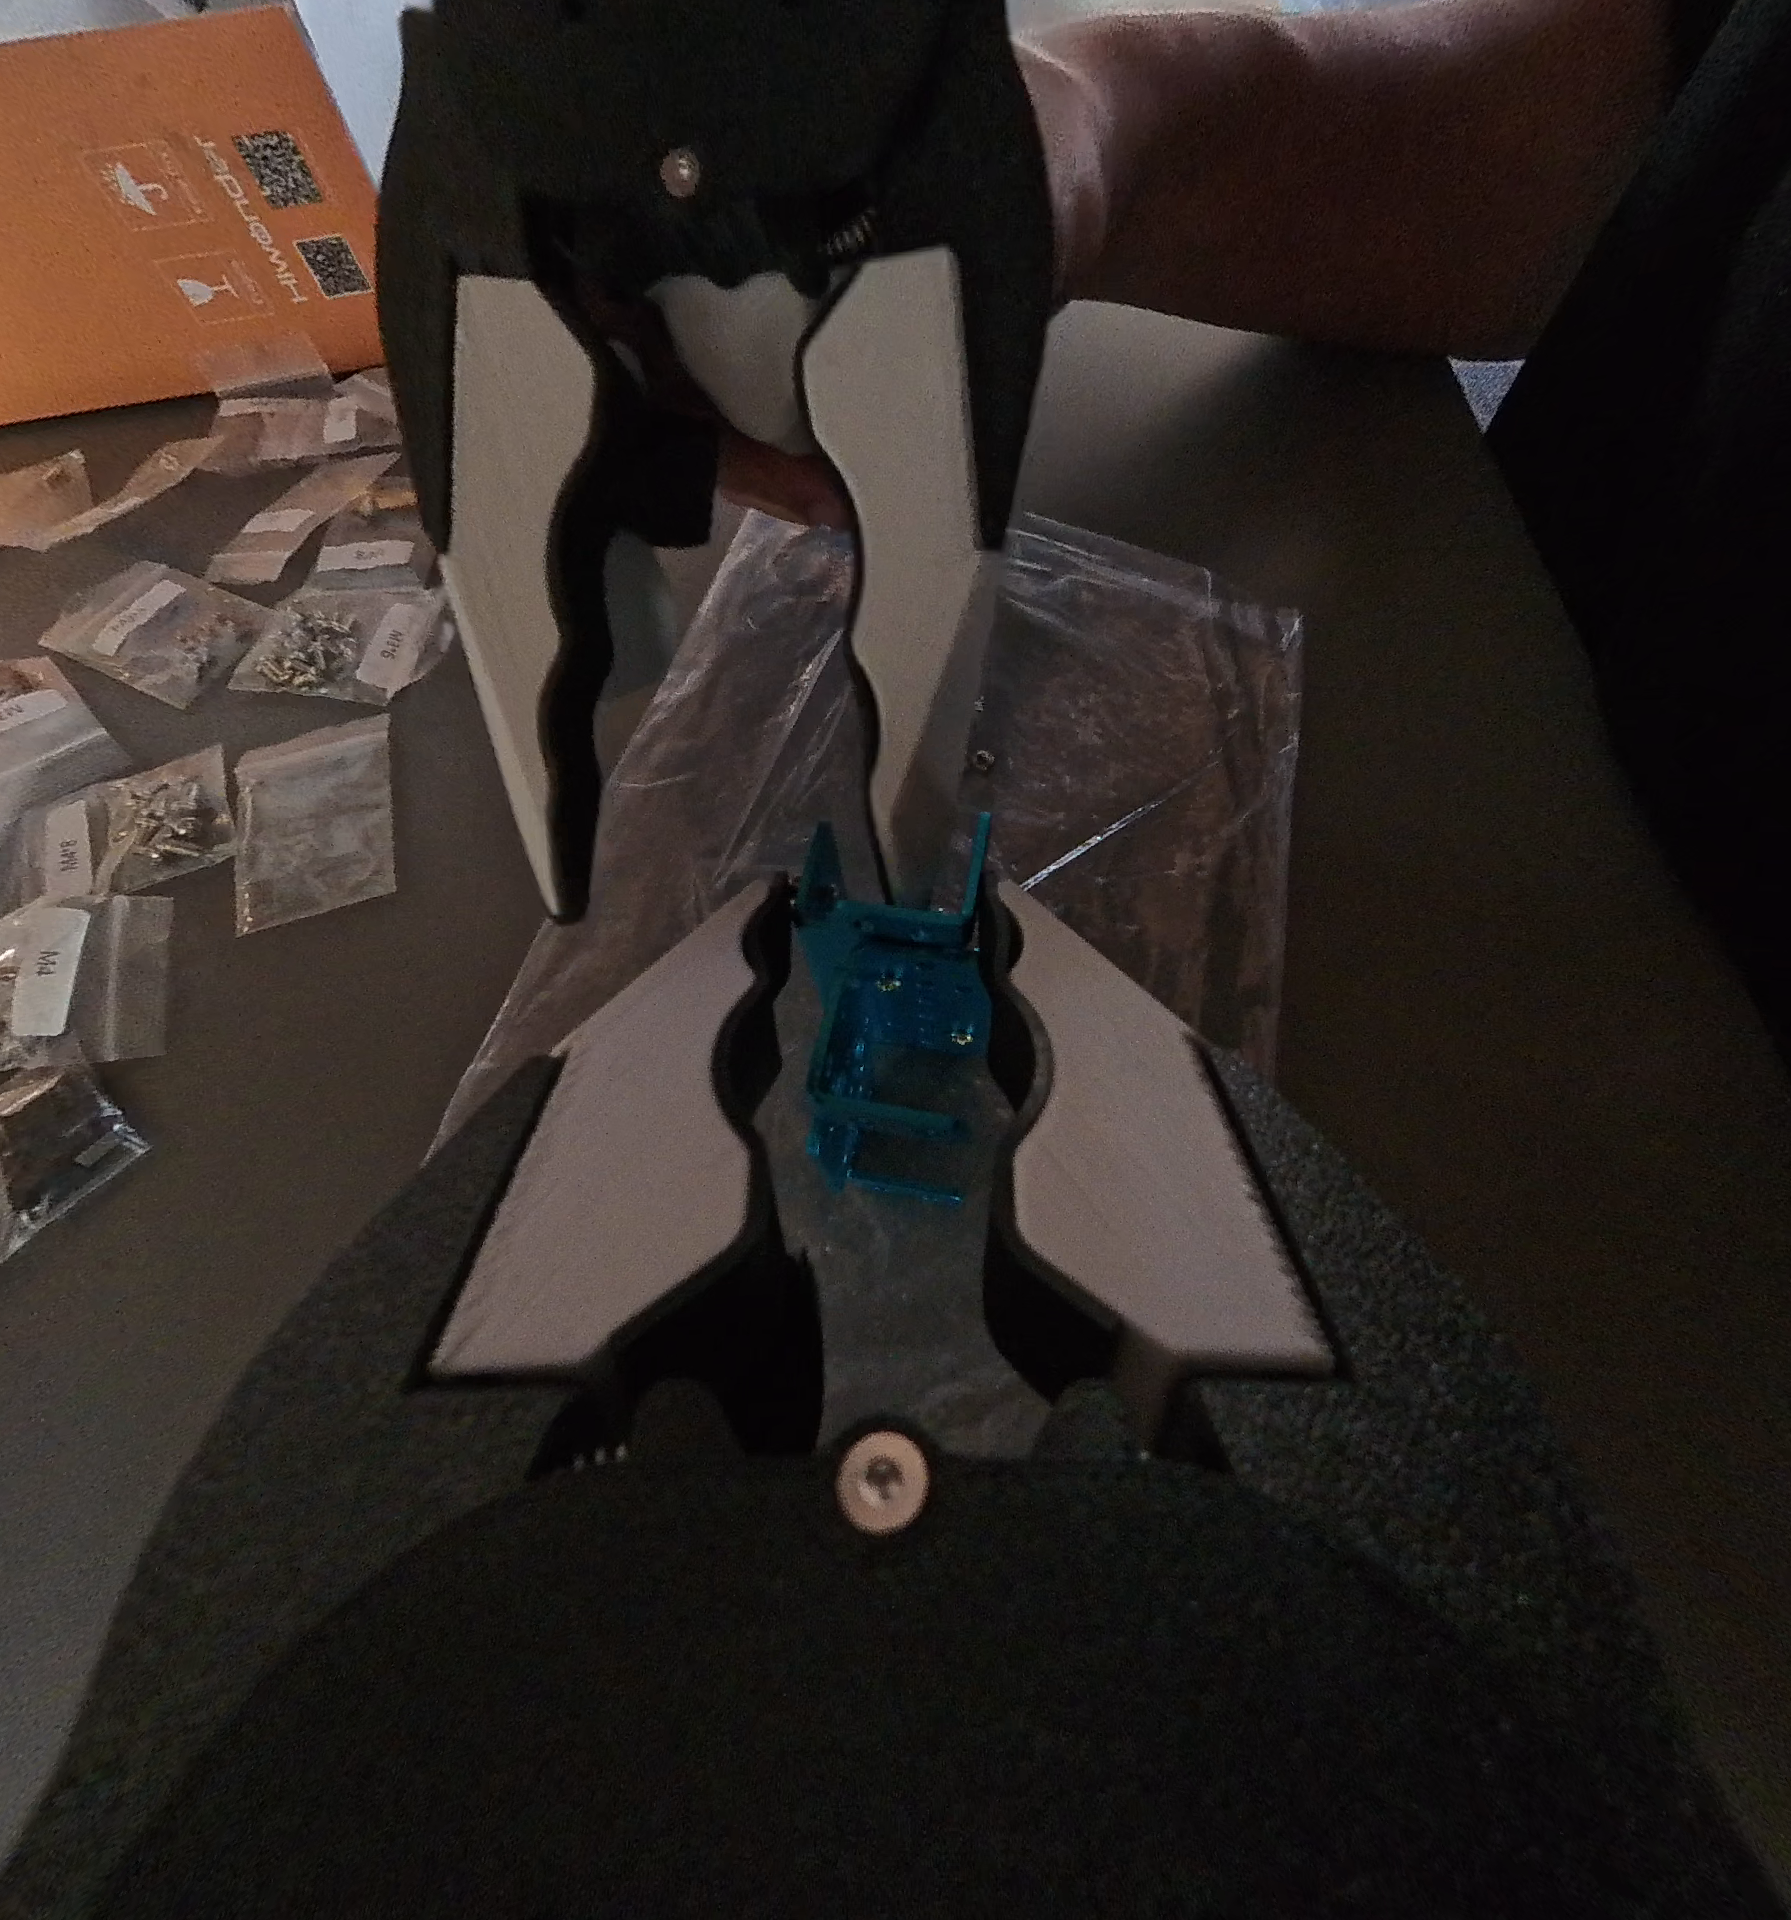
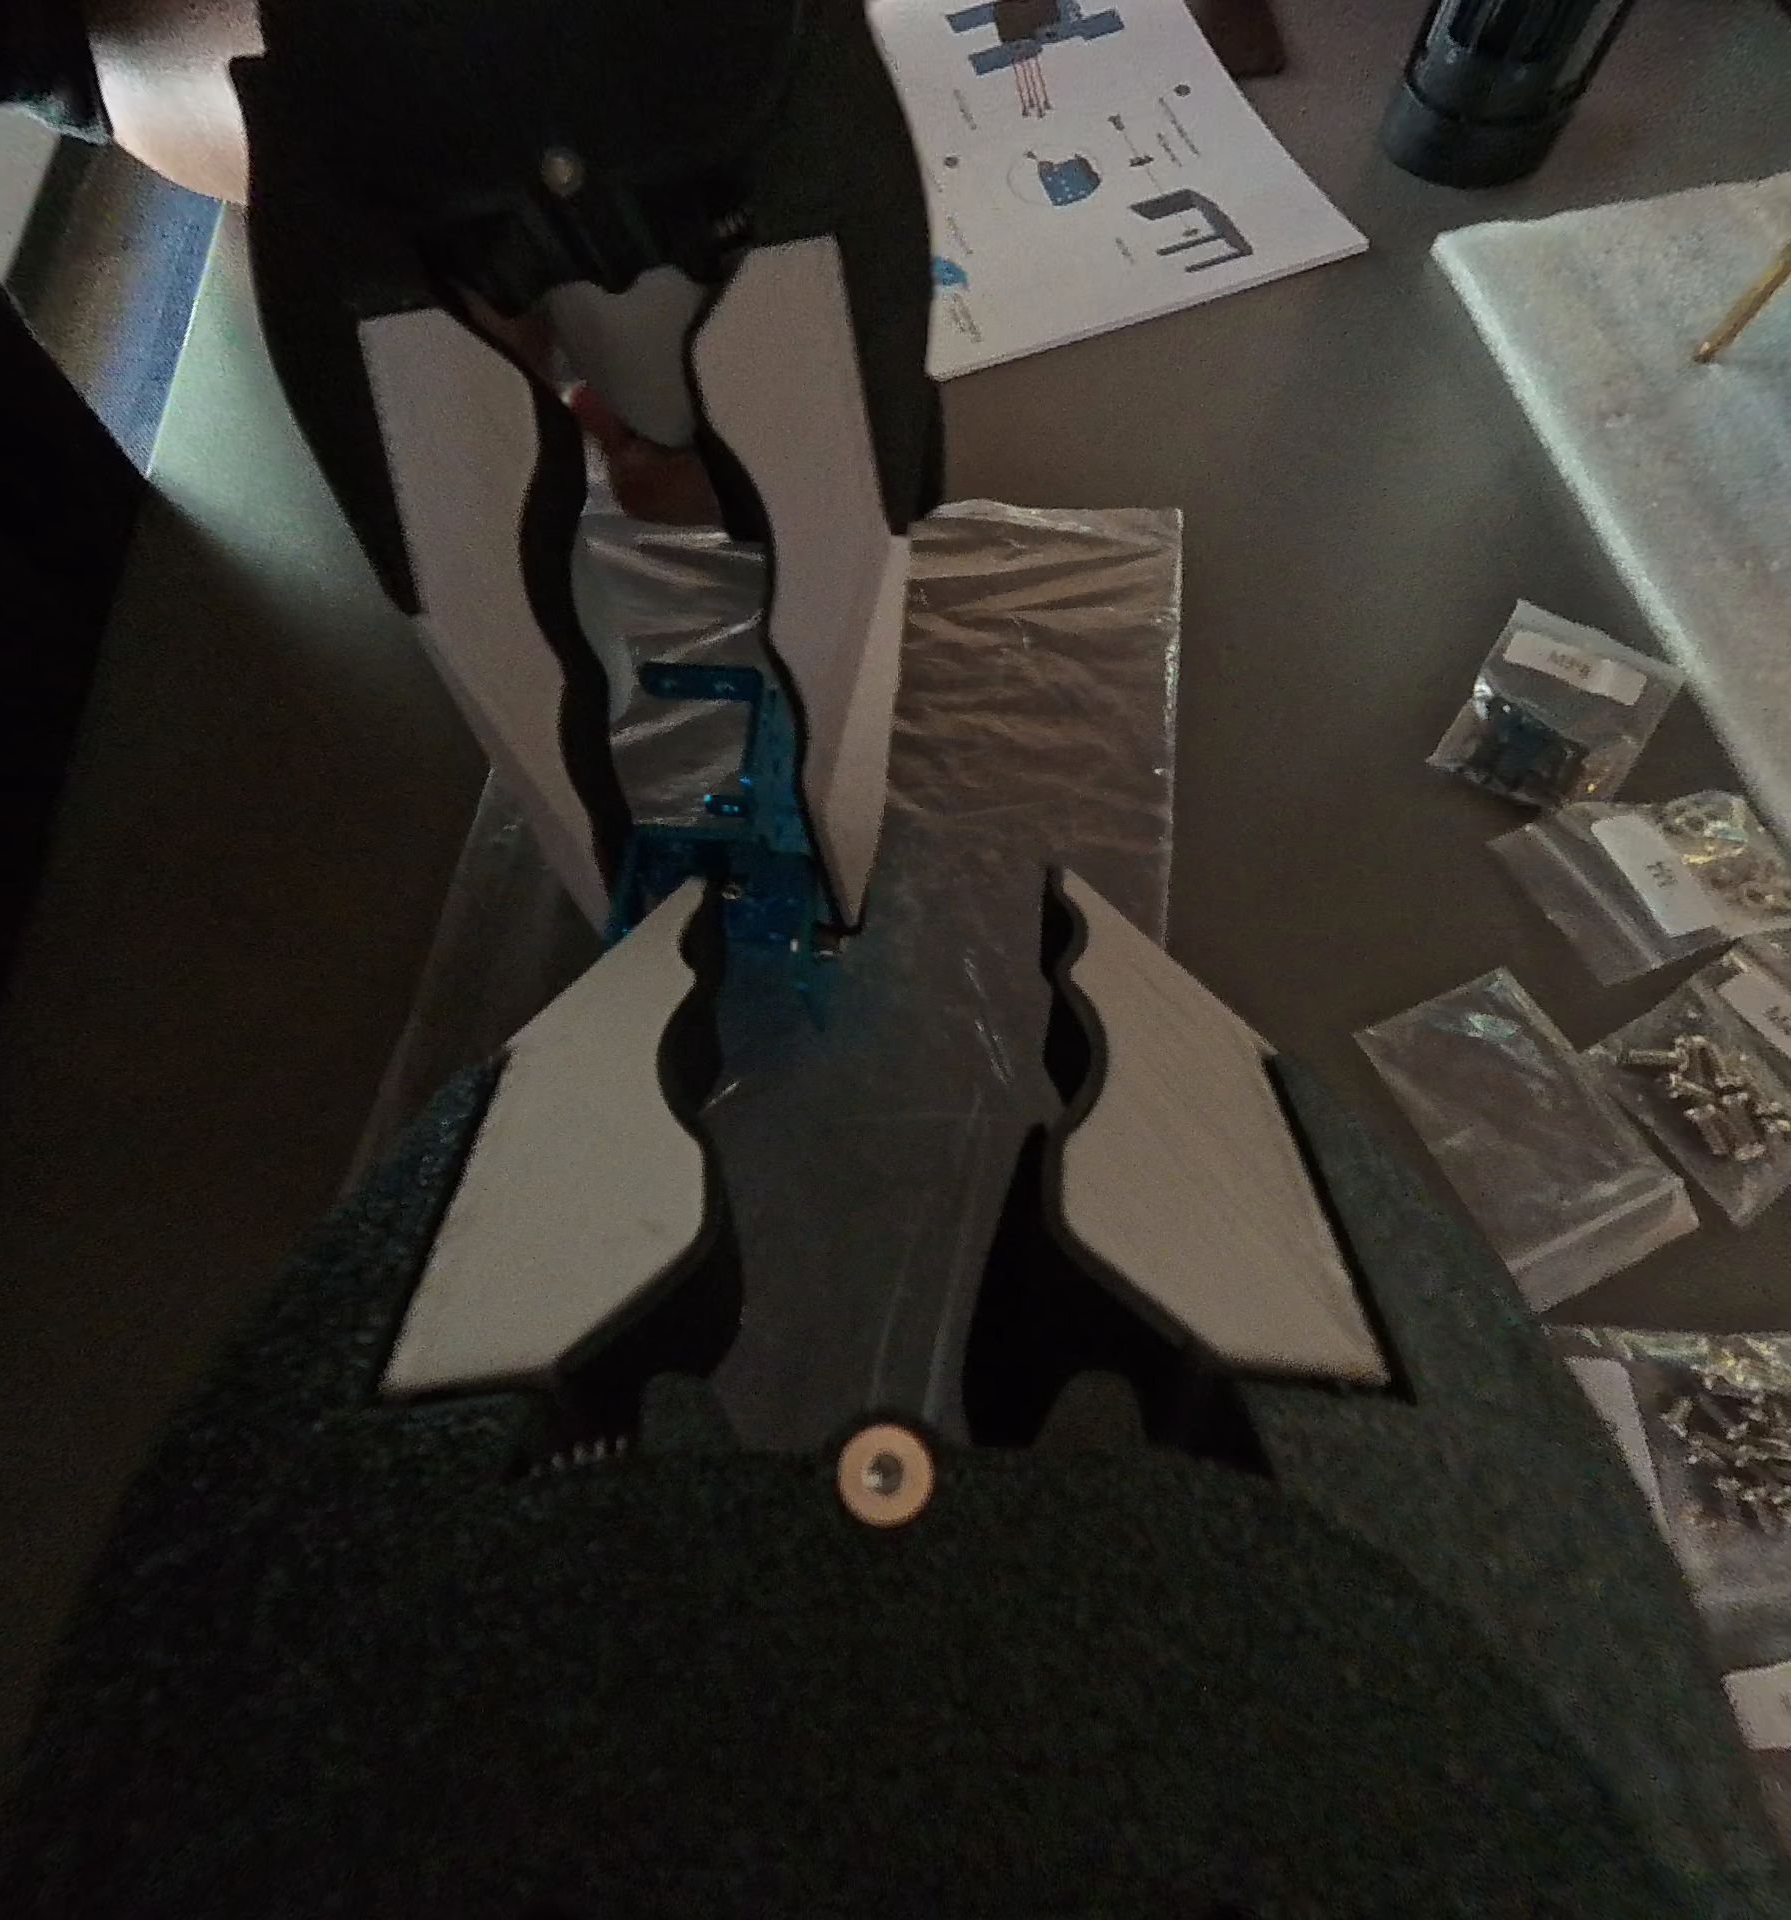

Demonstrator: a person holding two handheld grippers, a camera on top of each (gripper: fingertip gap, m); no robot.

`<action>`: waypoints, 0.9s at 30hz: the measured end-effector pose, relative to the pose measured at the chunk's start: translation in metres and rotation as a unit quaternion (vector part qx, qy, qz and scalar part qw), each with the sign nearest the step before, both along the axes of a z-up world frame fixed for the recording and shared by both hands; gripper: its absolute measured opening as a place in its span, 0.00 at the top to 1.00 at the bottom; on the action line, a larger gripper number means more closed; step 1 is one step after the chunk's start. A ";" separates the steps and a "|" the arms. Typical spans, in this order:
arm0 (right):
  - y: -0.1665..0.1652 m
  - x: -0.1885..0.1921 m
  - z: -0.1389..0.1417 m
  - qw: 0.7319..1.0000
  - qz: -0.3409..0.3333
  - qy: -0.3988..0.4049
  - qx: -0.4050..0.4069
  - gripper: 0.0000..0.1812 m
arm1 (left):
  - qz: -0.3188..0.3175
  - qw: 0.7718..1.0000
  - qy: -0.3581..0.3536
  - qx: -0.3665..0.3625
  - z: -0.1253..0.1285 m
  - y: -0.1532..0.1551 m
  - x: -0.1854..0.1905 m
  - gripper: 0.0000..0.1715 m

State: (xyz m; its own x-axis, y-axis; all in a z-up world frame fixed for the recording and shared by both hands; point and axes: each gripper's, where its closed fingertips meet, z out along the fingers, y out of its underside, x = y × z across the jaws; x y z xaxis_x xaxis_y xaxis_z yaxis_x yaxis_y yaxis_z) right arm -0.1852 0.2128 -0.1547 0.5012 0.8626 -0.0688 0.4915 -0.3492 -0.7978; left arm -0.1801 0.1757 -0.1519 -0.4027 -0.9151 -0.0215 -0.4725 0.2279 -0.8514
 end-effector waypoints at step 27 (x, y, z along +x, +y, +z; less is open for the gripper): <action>0.003 0.008 0.007 1.000 -0.013 0.016 0.005 0.68 | -0.001 1.000 -0.002 0.000 0.000 -0.002 0.000 0.79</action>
State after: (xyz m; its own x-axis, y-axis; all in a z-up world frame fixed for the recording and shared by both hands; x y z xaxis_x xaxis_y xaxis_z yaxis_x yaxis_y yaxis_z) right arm -0.1771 0.2157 -0.1481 0.5209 0.8502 -0.0765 0.4573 -0.3536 -0.8160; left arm -0.1801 0.1741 -0.1520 -0.4049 -0.9141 -0.0226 -0.4684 0.2286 -0.8535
